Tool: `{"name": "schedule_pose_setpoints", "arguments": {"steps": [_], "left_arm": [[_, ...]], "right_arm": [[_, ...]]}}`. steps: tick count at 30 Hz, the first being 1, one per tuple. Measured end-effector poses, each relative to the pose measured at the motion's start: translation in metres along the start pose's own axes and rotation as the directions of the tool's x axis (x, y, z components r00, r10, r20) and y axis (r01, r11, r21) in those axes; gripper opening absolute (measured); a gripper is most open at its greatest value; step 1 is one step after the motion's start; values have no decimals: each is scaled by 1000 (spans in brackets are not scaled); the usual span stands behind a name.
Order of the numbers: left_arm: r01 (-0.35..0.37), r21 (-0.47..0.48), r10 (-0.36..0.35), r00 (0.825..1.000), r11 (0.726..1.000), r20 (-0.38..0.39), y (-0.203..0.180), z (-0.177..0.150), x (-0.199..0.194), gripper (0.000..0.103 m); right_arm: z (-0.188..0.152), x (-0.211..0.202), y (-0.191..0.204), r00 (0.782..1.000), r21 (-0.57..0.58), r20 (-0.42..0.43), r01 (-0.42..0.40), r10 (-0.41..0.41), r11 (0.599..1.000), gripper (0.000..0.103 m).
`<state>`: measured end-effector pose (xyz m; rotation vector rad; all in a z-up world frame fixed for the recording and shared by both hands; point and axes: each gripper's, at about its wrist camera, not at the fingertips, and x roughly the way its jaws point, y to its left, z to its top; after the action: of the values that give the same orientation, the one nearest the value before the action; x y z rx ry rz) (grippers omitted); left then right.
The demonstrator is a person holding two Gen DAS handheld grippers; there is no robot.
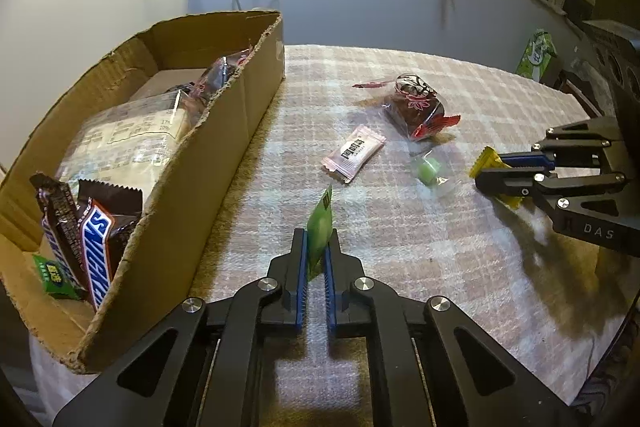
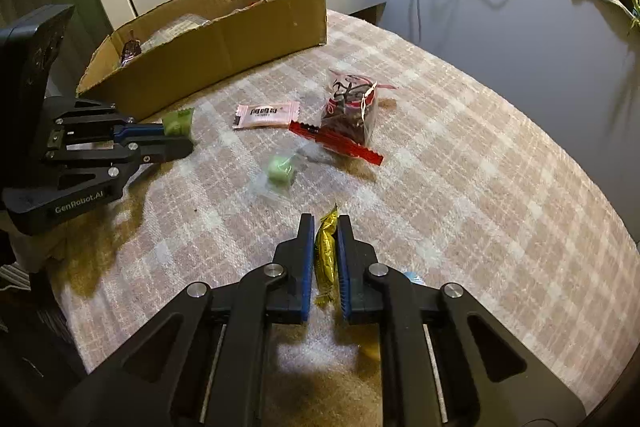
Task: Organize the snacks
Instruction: 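Grasp the green candy with the left tool while the right tool grasps the yellow candy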
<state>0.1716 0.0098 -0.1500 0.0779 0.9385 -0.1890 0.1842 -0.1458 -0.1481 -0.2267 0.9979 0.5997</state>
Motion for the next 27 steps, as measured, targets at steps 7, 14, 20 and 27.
{"name": "schedule_pose_setpoints", "arguments": {"steps": [7, 14, 20, 27], "left_arm": [[15, -36, -15, 1000, 999, 15, 5, -1, -7, 4], [55, -70, -52, 998, 996, 45, 6, -2, -25, 4], [84, -90, -76, 993, 992, 93, 12, 1, -47, 4], [90, -113, -72, 985, 989, 154, 26, 8, -72, 4]], "right_arm": [[-3, -16, -6, 999, 58, 47, -23, 20, 998, 11], [-2, -36, -10, 994, 110, 98, -51, 40, 993, 11], [6, -59, -12, 987, 140, 151, -80, 59, 987, 11], [26, -76, -2, 979, 123, 195, -84, 59, 989, 11]]}}
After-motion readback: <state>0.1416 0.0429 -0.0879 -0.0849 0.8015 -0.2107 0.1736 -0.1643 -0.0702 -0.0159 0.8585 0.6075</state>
